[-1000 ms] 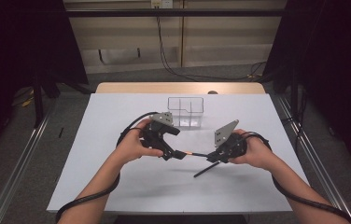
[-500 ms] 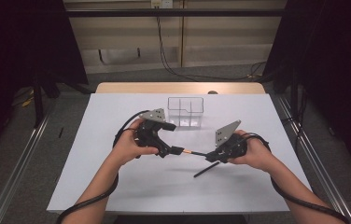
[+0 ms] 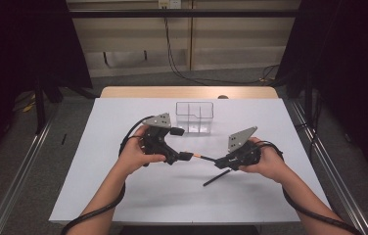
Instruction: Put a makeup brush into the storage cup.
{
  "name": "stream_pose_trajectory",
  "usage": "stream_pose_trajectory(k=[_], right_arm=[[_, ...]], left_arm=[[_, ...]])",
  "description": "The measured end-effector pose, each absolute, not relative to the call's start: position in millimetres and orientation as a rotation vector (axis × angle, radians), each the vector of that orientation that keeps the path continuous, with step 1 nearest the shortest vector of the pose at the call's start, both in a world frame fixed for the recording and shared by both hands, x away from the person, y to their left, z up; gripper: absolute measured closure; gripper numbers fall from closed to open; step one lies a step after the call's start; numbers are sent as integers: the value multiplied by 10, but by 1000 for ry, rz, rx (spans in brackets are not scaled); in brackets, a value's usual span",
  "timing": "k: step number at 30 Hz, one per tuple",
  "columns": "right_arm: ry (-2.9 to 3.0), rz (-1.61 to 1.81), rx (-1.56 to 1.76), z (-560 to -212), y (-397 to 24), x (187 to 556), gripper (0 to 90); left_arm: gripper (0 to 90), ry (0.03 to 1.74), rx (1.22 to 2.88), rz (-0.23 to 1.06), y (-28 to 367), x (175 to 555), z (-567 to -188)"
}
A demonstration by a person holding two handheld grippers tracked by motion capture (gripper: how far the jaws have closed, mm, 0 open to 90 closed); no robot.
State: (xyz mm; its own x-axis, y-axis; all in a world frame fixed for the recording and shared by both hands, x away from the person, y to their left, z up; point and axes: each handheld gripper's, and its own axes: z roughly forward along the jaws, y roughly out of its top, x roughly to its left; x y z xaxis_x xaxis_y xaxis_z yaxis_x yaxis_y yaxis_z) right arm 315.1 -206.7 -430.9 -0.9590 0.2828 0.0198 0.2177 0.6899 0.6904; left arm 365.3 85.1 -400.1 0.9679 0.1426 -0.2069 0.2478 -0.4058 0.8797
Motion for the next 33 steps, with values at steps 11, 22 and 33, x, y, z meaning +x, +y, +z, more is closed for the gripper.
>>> stream_pose_trajectory(k=[11,22,33], right_arm=[[2683,1311,512,-4318,-2086,3096,850],[2554,1462,592,-4322,-2089,3082,850],[2458,1544,629,-4266,-2031,3092,850]], left_arm=[[0,286,1983,-123,852,3656,-4024],[31,302,1970,-127,846,3652,-4044],[98,316,1931,-138,832,3656,-4036]])
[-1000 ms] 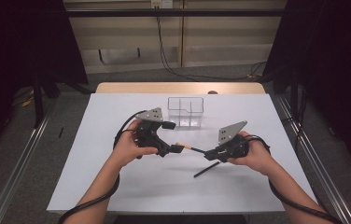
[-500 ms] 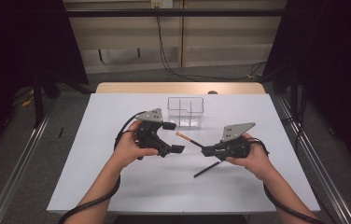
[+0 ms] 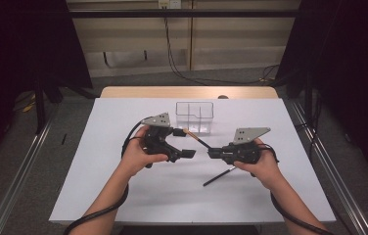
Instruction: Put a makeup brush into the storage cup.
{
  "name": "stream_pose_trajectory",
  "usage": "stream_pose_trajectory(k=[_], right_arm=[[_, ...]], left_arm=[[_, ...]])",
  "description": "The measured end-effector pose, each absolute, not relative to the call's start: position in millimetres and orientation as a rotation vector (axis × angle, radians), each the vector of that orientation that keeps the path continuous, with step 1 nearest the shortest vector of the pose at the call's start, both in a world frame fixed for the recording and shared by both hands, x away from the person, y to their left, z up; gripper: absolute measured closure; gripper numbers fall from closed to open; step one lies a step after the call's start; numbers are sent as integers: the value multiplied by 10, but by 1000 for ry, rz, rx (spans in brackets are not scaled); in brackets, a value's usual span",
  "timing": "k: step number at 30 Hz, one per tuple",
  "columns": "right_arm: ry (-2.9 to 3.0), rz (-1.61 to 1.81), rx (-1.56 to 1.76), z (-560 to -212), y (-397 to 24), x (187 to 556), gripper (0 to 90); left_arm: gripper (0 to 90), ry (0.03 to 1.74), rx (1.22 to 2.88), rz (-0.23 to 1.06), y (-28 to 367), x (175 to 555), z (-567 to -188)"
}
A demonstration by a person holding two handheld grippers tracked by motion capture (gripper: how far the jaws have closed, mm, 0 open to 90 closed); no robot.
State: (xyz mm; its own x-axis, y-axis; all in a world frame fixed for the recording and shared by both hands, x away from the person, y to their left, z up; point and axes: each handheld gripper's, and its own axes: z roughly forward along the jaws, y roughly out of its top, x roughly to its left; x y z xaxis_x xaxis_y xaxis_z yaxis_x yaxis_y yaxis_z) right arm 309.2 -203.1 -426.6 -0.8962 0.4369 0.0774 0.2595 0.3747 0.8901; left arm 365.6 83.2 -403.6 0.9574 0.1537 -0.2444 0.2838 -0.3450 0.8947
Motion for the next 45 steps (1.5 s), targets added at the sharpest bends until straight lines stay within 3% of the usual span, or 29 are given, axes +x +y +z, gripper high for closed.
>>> stream_pose_trajectory(k=[8,11,30,45], right_arm=[[2408,1576,647,-4223,-2000,3103,850],[2407,1579,649,-4217,-1985,3104,850],[2401,1571,647,-4245,-1898,3118,850],[2403,1574,677,-4276,-1832,3126,850]], left_arm=[[243,325,1886,-167,824,3668,-4047],[341,349,1849,-169,831,3677,-4062],[676,431,1799,-222,801,3684,-4094],[778,443,1763,-238,767,3659,-4118]])
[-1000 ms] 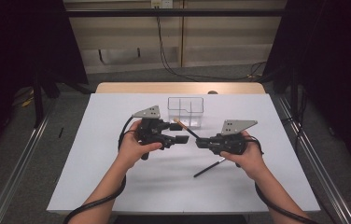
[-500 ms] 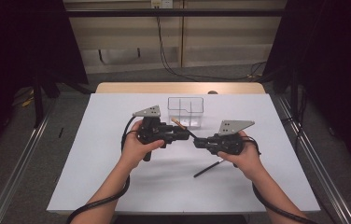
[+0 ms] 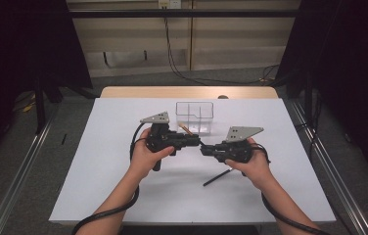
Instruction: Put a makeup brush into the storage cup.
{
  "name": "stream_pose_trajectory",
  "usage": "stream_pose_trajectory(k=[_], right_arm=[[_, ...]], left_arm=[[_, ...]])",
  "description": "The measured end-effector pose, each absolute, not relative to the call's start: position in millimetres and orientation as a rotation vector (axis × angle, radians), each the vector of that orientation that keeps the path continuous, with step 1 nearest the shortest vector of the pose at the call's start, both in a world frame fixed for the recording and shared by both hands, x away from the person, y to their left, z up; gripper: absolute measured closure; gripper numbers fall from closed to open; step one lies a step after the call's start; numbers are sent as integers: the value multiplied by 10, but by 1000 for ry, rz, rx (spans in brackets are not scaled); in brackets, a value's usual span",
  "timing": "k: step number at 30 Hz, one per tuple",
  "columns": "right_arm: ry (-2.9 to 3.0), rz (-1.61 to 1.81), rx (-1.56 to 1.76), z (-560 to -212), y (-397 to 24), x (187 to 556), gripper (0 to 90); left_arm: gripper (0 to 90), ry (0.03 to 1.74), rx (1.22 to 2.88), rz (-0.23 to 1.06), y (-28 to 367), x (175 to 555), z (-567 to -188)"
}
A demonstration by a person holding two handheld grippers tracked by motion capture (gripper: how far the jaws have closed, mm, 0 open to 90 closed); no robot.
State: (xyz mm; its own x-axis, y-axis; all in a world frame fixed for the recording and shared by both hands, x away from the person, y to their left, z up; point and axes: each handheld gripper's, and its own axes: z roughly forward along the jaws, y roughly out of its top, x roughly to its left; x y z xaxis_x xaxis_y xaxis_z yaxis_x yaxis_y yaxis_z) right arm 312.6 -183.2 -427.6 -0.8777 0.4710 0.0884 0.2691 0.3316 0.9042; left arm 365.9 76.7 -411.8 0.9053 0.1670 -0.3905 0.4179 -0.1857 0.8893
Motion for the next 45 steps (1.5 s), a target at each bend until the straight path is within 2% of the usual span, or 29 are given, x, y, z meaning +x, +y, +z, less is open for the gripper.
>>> stream_pose_trajectory(k=[12,23,45], right_arm=[[2398,1593,710,-4286,-1784,3136,849],[2410,1601,733,-4337,-1681,3152,848],[2385,1646,783,-4382,-1593,3182,841]], left_arm=[[779,452,1714,-225,765,3647,-4126],[826,441,1681,-205,737,3622,-4123],[826,400,1658,-115,685,3582,-4132]])
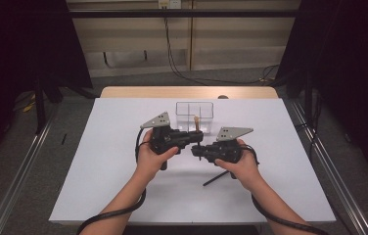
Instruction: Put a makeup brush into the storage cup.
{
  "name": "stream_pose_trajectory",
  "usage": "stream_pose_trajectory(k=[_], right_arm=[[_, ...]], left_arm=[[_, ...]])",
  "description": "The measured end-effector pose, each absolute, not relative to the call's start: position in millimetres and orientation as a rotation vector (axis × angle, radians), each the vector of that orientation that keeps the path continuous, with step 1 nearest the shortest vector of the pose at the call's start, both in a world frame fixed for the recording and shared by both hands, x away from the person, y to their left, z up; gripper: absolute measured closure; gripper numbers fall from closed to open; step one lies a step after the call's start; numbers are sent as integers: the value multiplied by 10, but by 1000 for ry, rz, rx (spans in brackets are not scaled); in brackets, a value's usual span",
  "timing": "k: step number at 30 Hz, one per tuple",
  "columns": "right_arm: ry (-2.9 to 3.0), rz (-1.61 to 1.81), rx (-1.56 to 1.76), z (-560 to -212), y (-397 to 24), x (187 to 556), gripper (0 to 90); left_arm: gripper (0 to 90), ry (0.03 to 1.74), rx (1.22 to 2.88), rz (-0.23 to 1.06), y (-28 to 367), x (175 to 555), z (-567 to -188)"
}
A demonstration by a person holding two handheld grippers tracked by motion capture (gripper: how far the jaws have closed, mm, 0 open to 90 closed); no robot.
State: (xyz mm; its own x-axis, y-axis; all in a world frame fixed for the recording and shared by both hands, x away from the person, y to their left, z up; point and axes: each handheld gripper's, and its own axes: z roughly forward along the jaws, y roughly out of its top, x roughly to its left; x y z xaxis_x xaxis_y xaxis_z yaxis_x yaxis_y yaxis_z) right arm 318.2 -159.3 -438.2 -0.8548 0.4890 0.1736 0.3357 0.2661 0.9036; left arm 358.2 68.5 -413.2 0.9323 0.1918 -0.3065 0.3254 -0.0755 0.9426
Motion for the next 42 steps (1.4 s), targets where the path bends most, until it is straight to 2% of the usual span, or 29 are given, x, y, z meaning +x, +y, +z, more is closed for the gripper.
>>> stream_pose_trajectory(k=[12,17,21,27,31,42], right_arm=[[2384,1664,764,-4382,-1592,3169,833],[2374,1671,751,-4379,-1600,3164,801],[2358,1682,736,-4365,-1610,3150,710],[2320,1709,737,-4348,-1676,3140,483],[2317,1711,769,-4351,-1740,3144,383],[2263,1759,836,-4398,-1927,3116,207]], left_arm=[[827,367,1657,-94,672,3555,-4130],[828,357,1663,-93,676,3554,-4124],[828,358,1660,-90,702,3560,-4122],[828,364,1654,-76,743,3568,-4104],[829,363,1654,-61,756,3565,-4087],[828,372,1663,-27,802,3570,-4081]])
